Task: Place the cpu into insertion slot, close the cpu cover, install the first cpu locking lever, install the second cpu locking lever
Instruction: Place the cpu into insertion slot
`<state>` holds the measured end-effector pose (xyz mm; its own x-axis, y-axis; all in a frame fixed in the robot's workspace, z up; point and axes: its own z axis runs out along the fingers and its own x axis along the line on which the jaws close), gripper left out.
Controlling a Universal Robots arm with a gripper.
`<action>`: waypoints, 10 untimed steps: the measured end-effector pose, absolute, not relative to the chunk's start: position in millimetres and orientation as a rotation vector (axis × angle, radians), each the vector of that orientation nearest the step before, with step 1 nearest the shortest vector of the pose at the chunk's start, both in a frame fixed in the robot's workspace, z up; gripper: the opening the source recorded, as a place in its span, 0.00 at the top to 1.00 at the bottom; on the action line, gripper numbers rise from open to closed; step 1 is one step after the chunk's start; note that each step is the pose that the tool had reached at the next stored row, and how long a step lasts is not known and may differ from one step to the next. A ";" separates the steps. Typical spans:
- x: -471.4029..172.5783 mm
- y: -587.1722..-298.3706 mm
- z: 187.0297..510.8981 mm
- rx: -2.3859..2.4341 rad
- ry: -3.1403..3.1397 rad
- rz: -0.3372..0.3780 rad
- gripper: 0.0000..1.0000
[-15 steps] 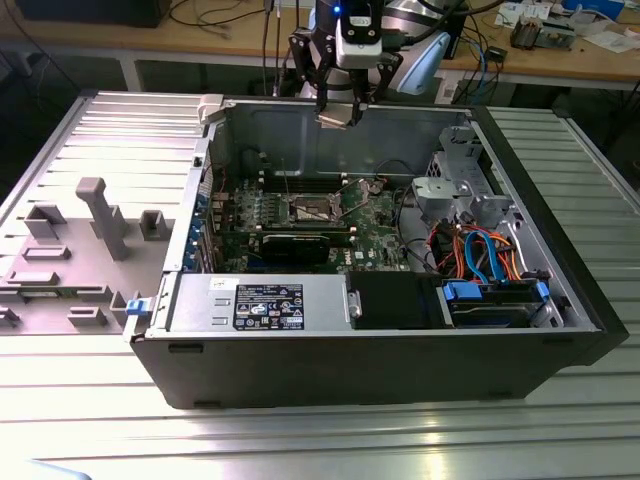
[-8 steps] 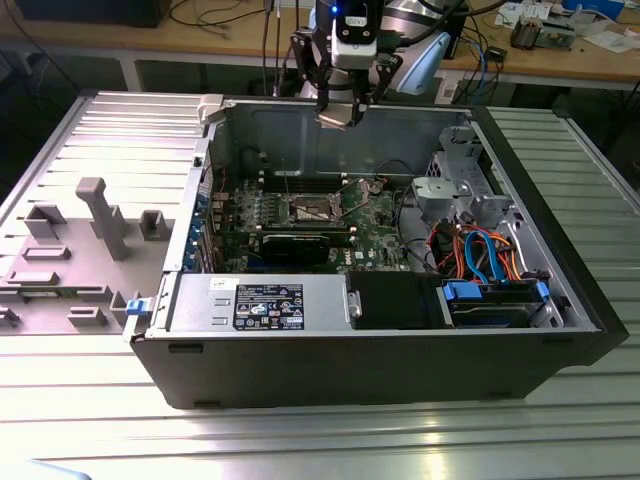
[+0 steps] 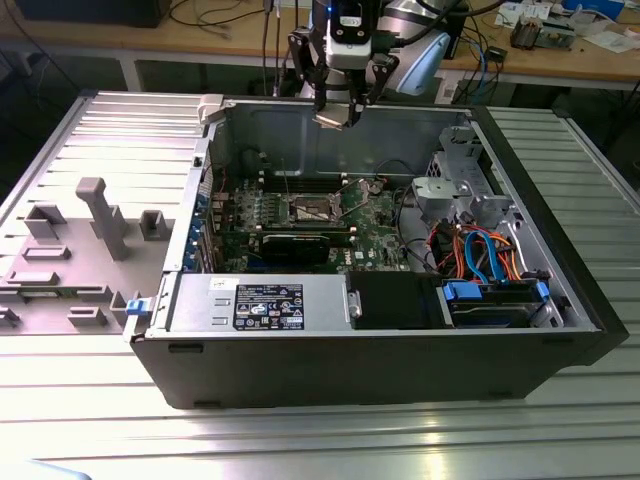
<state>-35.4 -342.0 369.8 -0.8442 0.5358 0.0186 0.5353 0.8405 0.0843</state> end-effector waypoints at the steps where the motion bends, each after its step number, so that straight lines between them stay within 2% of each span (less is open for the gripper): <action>1: -35.7 -342.1 369.8 0.879 3.007 0.135 0.45; 10: -35.7 -342.1 365.7 1.028 2.955 0.134 0.45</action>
